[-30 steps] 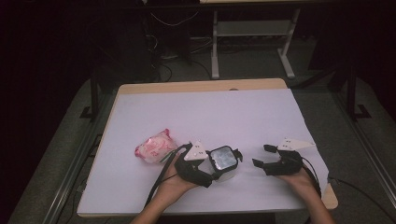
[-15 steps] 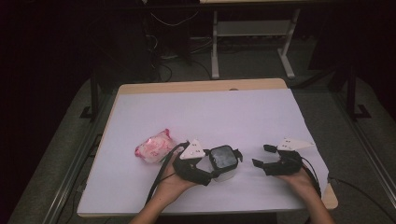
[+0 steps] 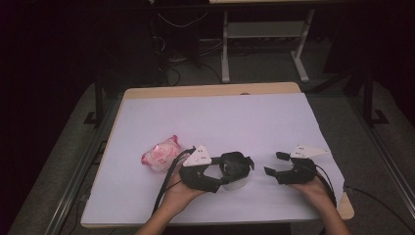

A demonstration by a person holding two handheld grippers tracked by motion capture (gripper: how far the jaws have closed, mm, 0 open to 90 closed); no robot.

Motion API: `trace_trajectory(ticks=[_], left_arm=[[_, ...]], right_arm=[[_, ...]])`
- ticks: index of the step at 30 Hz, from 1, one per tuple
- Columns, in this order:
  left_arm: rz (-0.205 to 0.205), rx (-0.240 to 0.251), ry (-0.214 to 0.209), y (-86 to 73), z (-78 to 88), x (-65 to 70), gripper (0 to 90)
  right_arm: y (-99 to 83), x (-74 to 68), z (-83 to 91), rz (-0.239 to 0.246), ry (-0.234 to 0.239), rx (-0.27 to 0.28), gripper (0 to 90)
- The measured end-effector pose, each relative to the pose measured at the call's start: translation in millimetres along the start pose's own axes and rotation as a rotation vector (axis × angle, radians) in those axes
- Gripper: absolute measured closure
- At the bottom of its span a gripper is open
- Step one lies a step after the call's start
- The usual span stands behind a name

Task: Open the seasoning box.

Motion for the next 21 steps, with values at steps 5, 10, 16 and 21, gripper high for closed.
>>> trace_trajectory(ticks=[5, 10, 16, 21], left_arm=[[-0.013, 0.008, -0.027, 0.7, -0.5, 3.2, 40.3], [-0.021, 0.033, -0.057, 2.8, -0.1, 6.5, 50.7], [-0.021, 0.017, -0.075, 1.1, 0.0, 7.5, 55.9], [-0.007, 0.017, -0.098, 1.8, 0.8, 8.9, 58.4]], right_arm=[[-0.2, -0.1, 0.6, 0.0, 0.0, -0.002, 20.6], [-0.4, 0.5, 0.1, -0.002, 0.001, -0.002, 20.6], [-0.3, 0.3, 0.0, 0.001, 0.002, -0.003, 20.6], [-0.3, 1.0, 0.0, -0.001, 0.001, -0.002, 20.6]])
Point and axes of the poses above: each handheld gripper's, and its own axes: z roughly backward along the jaws, y roughly out of its top, x roughly to its right, the point moved 8 cm from there along -z, roughly forward along the jaws, and after that the axes turned 11 degrees about -z, right-handed, at the moved point
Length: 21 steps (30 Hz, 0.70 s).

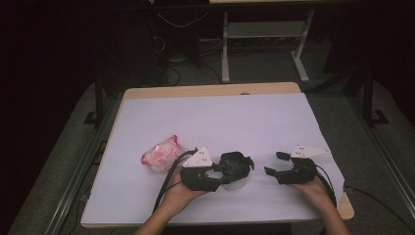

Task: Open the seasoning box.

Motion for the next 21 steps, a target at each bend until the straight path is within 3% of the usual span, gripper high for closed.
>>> trace_trajectory(ticks=[7, 11, 21], left_arm=[[-0.026, -0.003, -0.026, 0.2, 0.3, 4.4, 78.7], [-0.036, -0.009, -0.006, -0.6, 0.9, 1.4, 89.8], [-0.037, -0.01, 0.007, 6.0, 5.6, 2.7, 89.9]], right_arm=[[-0.1, -0.6, -0.2, 0.001, 0.002, 0.0, 20.6], [-0.3, -0.5, -0.4, 0.001, 0.003, -0.001, 20.6], [-0.4, -1.2, 0.4, 0.0, 0.003, -0.001, 20.6]])
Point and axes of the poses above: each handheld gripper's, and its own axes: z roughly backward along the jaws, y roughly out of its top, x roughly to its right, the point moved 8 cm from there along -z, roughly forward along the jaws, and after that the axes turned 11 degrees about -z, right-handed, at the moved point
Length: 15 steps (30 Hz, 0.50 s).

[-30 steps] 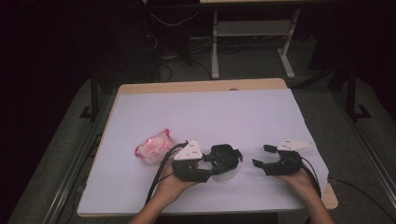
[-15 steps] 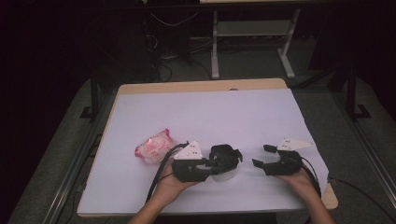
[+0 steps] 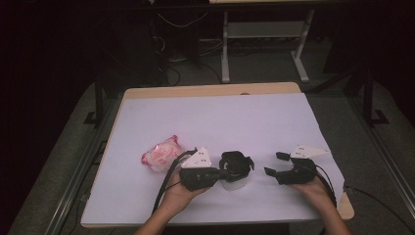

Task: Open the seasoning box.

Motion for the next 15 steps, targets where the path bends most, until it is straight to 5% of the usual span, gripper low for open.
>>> trace_trajectory(ticks=[15], left_arm=[[0.007, 0.016, -0.004, 24.6, 1.1, -2.7, 90.0]], right_arm=[[-0.2, -0.4, 1.0, -0.001, 0.002, 0.005, 20.7]])
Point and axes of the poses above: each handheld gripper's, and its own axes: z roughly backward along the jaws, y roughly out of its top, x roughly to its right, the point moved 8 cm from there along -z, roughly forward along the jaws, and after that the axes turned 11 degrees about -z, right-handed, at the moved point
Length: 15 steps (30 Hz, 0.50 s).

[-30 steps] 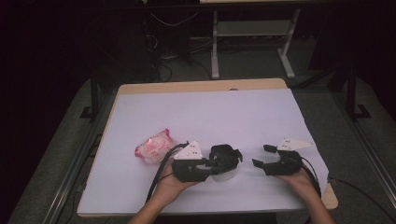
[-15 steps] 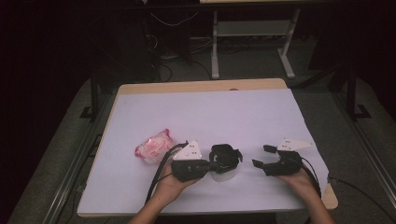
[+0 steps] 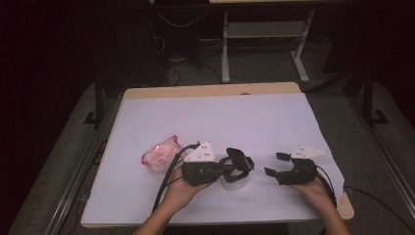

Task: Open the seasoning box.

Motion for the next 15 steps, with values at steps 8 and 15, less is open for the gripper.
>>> trace_trajectory(ticks=[8, 15], left_arm=[[0.016, -0.006, 0.002, 11.5, -4.3, -6.4, 90.0], [0.015, 0.014, 0.008, 22.1, -9.9, -11.9, 90.0]], right_arm=[[0.4, 0.6, 0.1, -0.003, -0.001, 0.004, 20.8], [0.2, 0.4, 0.6, -0.003, 0.0, 0.002, 20.8]])
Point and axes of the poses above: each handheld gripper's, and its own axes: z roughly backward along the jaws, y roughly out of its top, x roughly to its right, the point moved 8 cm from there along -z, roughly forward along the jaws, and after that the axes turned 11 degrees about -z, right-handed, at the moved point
